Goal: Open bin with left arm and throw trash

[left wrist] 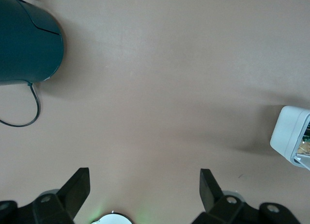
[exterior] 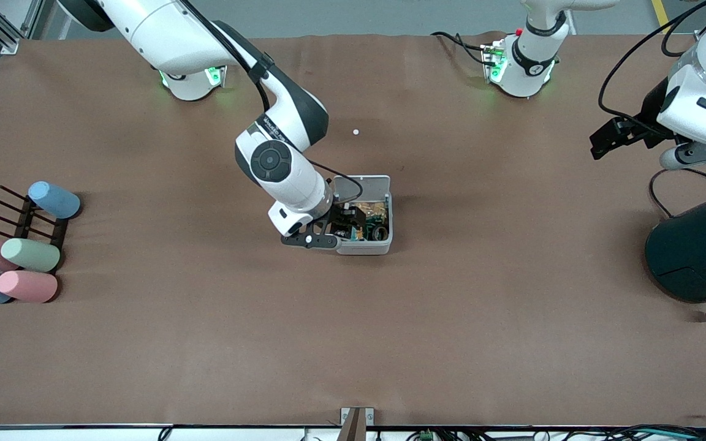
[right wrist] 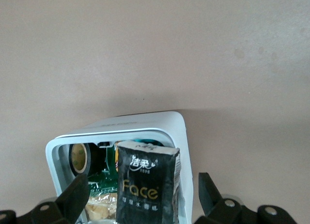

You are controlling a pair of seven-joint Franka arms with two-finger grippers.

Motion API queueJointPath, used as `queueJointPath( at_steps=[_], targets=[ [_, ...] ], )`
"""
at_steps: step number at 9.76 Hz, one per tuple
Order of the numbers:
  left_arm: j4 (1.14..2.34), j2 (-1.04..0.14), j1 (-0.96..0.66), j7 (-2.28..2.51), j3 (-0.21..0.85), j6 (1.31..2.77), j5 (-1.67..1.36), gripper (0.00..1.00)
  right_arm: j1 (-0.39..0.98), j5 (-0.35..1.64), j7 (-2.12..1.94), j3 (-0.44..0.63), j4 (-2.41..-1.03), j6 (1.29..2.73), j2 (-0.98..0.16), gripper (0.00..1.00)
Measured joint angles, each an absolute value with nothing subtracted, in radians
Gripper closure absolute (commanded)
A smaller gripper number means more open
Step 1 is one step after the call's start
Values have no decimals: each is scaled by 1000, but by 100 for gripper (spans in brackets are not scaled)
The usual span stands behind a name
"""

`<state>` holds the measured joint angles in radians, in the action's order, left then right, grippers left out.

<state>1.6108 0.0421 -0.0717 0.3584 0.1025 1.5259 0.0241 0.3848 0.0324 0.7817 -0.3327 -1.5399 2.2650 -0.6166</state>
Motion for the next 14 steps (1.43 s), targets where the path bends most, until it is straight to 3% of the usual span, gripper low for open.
queueJointPath(
  at_steps=[5,8,14],
  targets=[
    [1611,44,-69,179,56,1532,4,0,158,21,471,-322,-1517,1941,-513,0],
    [1610,62,-69,20,55,1531,4,0,12,25,302,-319,-1516,1822,-442,0],
    [1608,71,-69,1,28,1531,0,0,-5,50,90,-52,-1512,1670,-249,0]
  ],
)
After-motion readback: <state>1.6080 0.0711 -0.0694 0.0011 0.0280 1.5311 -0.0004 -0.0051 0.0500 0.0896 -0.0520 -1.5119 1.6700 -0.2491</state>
